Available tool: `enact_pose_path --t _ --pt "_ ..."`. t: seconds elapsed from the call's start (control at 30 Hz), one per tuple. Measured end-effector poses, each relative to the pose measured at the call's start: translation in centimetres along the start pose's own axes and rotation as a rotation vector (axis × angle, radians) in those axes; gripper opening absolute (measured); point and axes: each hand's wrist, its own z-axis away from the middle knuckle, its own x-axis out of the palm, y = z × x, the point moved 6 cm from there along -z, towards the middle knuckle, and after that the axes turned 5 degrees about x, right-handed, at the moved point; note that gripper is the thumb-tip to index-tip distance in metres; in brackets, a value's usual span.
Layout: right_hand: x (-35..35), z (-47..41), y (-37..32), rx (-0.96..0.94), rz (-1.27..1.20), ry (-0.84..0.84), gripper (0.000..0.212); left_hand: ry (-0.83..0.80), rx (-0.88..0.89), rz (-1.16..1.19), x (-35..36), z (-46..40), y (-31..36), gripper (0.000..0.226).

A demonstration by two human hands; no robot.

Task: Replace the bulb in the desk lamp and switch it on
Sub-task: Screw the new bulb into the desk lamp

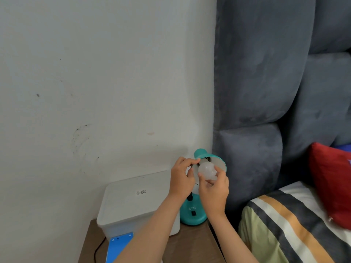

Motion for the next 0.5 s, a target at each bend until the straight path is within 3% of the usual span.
enact_pose_path --t 0.17,0.5 --pt "0.15 0.21 -0.21 -0.092 0.07 -0.022 0.054 -0.003 0.001 -0.01 0.01 0.0 -0.03 0.036" --pt "-0.42 -0.17 -0.12 -0.024 0.069 -0.016 0.053 -0.006 0.0 -0.014 0.29 -0.15 0.17 0.037"
